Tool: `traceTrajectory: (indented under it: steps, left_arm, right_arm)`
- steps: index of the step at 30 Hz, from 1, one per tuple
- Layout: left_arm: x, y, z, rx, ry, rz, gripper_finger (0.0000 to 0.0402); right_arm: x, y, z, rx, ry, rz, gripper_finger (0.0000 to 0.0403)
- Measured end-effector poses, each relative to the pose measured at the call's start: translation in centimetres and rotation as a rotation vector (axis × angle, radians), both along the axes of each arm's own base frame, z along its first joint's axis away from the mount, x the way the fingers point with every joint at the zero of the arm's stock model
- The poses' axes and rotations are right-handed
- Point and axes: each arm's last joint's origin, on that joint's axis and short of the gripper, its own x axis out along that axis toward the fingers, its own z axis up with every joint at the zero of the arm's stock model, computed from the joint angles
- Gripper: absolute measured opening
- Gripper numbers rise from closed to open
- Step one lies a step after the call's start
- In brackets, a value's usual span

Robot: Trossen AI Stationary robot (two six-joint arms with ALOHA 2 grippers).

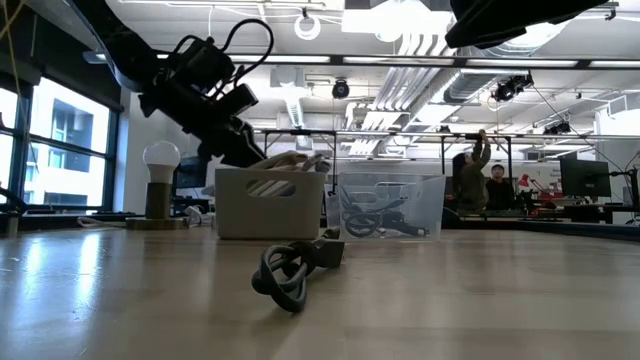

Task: Pick & Place USB Port
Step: Put the brown HDMI cable into the gray bin, then put the black charger cable into the transparent bin

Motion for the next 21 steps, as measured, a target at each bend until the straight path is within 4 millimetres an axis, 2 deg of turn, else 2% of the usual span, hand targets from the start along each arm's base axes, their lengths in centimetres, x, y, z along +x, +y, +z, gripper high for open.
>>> traceTrajectory:
  steps: [6, 12, 21]
  left_arm:
    - [0.2, -0.1, 0.7, -0.041, -0.031, -0.039, 0.0118]
    - [0.5, -0.8, 3.0, 0.013, -0.02, -0.056, 0.0118]
    - [0.0, -3.0, 7.7, 0.076, 0.004, -0.072, 0.0119]
  right_arm:
    - [0.0, 0.0, 0.0, 0.004, 0.001, -0.002, 0.0116]
    - [0.0, 0.0, 0.0, 0.004, 0.001, -0.002, 0.0116]
    - [0.0, 0.1, 0.0, 0.017, 0.009, 0.018, 0.0116]
